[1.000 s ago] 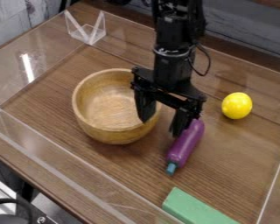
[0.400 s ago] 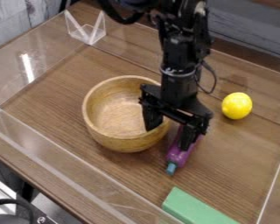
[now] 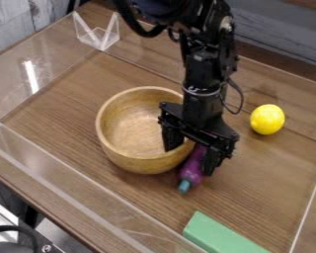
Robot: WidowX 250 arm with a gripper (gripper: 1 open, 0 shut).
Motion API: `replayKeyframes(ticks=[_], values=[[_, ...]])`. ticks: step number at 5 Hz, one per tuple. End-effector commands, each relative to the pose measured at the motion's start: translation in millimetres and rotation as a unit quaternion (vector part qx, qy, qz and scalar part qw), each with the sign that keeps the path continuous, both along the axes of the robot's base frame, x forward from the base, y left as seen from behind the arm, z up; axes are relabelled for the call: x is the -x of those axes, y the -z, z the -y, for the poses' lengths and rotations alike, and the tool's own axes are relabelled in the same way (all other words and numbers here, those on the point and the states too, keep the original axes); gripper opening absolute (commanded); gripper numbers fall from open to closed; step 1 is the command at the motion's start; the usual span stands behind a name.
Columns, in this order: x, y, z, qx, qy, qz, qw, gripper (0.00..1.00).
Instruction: Put the purple eggplant in the brown bowl
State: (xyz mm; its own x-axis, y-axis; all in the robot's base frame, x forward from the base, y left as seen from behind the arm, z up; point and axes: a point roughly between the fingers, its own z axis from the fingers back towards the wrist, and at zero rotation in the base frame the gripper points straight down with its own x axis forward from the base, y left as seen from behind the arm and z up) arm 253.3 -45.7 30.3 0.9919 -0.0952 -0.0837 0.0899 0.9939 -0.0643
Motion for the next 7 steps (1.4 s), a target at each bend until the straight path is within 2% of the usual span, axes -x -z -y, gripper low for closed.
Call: replayKeyframes(ticks=[1, 4, 7], values=[[-6.9, -0.3, 4.4, 0.005, 0.004, 0.014, 0.9999, 1.0], [-12.1, 13.3, 5.6, 0.008, 0.002, 0.011, 0.9999, 1.0], [-10.7, 21.9, 8.0, 0.012, 0.001, 0.0, 0.9999, 1.0]])
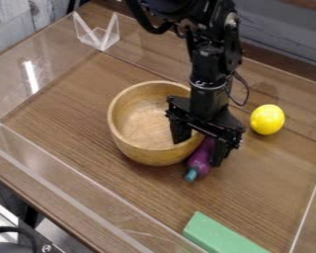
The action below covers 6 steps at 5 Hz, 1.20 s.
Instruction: Put the purple eggplant in the brown bowl
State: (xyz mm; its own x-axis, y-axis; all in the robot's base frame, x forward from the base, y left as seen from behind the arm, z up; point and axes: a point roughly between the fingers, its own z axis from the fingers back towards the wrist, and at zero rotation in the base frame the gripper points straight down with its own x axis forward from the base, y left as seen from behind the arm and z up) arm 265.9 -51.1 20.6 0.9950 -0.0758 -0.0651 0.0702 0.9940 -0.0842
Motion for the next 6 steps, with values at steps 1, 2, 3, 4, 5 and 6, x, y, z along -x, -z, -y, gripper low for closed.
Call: replayKeyframes(ticks=[1, 2, 3, 4, 5, 6], values=[[2.6, 13.6, 3.6, 0.003, 0.012, -0.012, 0.9999, 1.0], [3.3, 14.6, 4.5, 0.004, 0.012, -0.016, 0.9998, 1.0], [4.0, 15.3, 5.5, 0.005, 0.012, -0.019, 0.9997, 1.0], [5.1, 15.8, 7.0, 0.004, 0.011, -0.023, 0.9997, 1.0], [6.1, 16.2, 8.5, 0.004, 0.01, -0.027, 0.9996, 1.0], [7.2, 16.5, 10.1, 0.003, 0.009, -0.031, 0.9995, 1.0]])
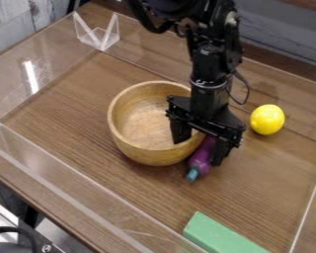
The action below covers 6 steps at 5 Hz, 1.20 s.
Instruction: Put the purple eggplant in the brown bowl
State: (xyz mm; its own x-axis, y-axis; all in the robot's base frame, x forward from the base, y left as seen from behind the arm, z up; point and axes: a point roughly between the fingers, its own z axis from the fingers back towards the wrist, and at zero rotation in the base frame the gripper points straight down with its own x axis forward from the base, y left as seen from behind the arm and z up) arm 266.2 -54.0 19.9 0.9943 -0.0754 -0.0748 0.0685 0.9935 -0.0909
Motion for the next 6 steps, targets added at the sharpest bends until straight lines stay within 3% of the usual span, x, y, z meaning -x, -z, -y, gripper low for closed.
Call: replayKeyframes(ticks=[1, 6], values=[[8.5, 16.5, 8.6, -0.001, 0.008, -0.03, 0.9995, 1.0], [13.4, 16.4, 16.3, -0.004, 0.003, -0.051, 0.9987, 1.0]])
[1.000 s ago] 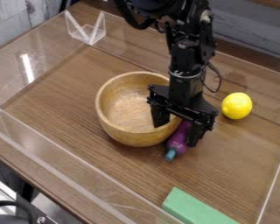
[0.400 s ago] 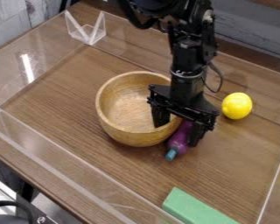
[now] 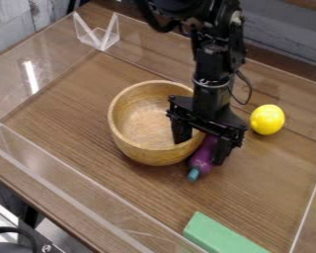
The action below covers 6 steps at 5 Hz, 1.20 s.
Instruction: Put the purple eggplant in the brown bowl
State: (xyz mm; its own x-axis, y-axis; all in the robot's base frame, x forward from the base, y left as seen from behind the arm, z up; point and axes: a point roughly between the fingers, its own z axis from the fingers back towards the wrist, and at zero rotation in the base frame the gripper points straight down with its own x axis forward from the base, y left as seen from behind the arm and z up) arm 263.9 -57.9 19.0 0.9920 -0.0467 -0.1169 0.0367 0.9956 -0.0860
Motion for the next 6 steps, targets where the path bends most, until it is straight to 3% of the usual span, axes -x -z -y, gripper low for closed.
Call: replayKeyframes(ticks=[1, 6], values=[[12.1, 15.2, 13.7, 0.0, 0.016, -0.034, 0.9993, 1.0], [16.7, 15.1, 20.2, -0.002, 0.01, -0.052, 0.9986, 1.0]])
